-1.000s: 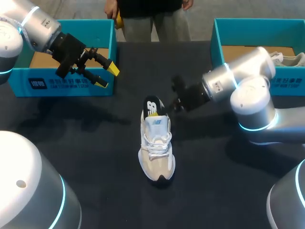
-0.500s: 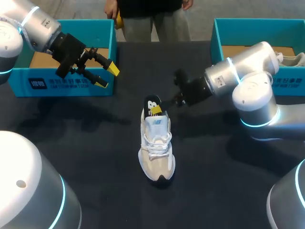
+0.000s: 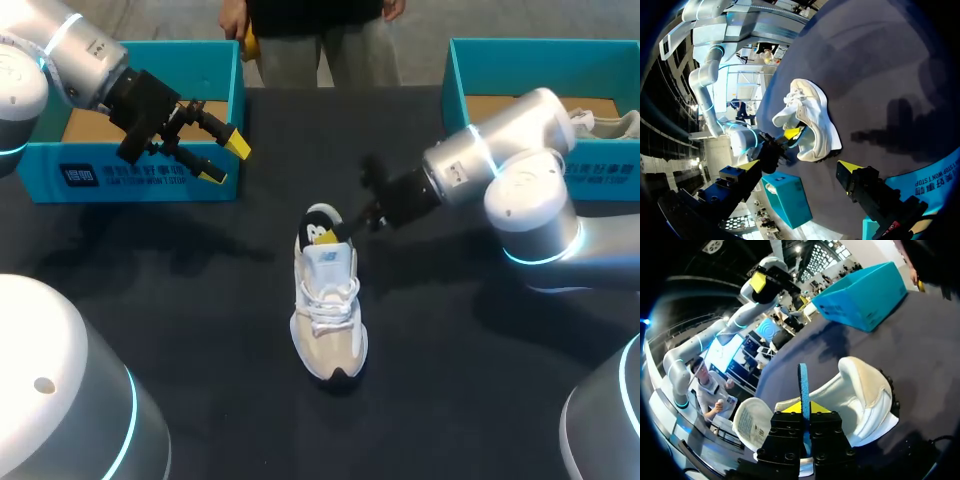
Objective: Take the shoe out of the shoebox, open the shoe tongue, remove and reinsert the insole, then place the shoe into the shoebox
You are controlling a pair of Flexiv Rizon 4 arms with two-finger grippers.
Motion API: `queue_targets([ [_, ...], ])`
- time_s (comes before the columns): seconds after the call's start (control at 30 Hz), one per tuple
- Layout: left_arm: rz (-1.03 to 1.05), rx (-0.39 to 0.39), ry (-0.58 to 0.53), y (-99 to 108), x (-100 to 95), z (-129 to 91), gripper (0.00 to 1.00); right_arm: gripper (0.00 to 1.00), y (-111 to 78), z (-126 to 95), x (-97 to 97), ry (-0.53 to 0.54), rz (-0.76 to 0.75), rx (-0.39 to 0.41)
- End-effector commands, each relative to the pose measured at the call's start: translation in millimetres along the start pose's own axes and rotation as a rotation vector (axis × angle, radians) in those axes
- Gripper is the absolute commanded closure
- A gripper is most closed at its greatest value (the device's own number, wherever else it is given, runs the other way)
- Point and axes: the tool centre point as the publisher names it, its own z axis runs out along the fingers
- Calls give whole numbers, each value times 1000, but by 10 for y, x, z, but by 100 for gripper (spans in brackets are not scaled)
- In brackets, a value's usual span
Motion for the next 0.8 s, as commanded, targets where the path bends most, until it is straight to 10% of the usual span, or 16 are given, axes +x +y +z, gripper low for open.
queue_targets([
  [0.03, 1, 2, 2, 3, 2, -4, 0, 100, -48, 63, -16, 1, 11, 13],
  [0.1, 1, 2, 2, 3, 2, -4, 0, 100, -62, 66, -20, -2, 14, 15],
  [0.17, 1, 2, 2, 3, 2, -4, 0, 73, -59, 47, -23, -8, 15, 10],
  [0.8, 1, 2, 2, 3, 2, -4, 0, 34, 115, -50, 98, -43, -36, -12],
])
